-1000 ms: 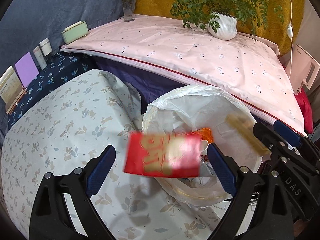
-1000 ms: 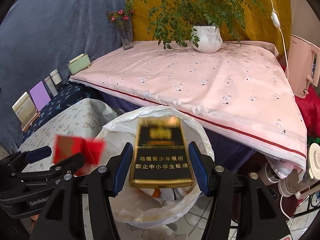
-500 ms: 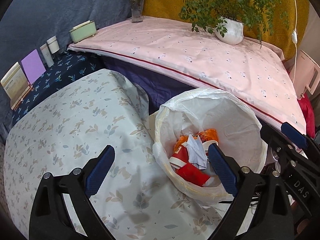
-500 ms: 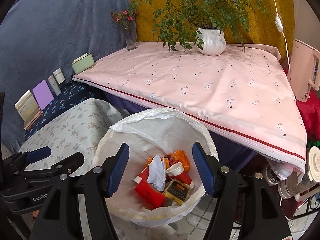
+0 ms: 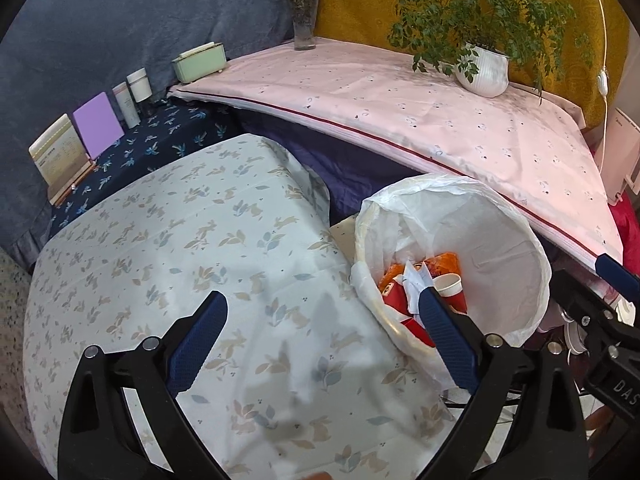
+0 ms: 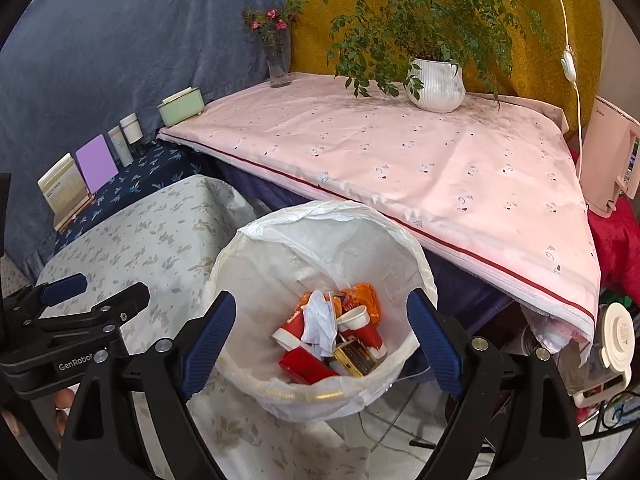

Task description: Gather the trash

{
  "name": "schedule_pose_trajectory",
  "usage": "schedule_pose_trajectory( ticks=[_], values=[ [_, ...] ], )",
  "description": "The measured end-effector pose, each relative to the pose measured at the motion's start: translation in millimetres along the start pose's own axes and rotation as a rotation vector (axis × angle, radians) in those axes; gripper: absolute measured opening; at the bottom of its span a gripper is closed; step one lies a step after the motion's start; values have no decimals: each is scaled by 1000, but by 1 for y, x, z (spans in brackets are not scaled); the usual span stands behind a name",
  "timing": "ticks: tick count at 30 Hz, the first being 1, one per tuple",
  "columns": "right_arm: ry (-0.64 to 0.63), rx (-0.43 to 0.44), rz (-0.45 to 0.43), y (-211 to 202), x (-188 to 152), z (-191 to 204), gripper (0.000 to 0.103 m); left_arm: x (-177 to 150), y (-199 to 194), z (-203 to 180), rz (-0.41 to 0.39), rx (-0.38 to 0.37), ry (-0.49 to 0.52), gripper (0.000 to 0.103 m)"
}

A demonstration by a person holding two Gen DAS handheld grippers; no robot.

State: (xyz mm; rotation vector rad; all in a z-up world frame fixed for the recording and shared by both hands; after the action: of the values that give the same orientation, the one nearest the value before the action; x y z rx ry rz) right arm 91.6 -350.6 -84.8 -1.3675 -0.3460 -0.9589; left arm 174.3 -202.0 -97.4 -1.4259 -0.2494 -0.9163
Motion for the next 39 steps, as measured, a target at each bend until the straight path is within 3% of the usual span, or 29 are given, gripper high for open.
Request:
schedule_pose_trajectory(
  ticks=[13, 22, 23, 39],
  values=[
    [-62, -49, 71, -6, -18, 8, 91, -16, -12, 7, -6, 26, 0, 94],
    [-57, -68, 51, -10, -24, 3, 91, -26, -11, 5, 21, 4, -16, 94],
    [-57, -66, 54, -10, -25, 3, 98, -28, -11, 5, 26, -1, -18, 94],
    [-54, -76, 38, -11, -28, -1, 96, -31, -8, 3, 31, 2, -20, 94]
  ],
)
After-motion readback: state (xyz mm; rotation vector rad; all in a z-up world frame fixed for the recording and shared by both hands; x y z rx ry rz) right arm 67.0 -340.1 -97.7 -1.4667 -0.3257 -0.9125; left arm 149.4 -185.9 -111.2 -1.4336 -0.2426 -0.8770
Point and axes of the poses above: each gripper's, at about its wrist camera, not at the fingertips, and y roughly the way its jaws point, z to its left, x to its top, the point moved 9 cm from there along y, roughly the way its jaws point, and after that the axes turned 10 degrees about x, right-handed, at the moved point
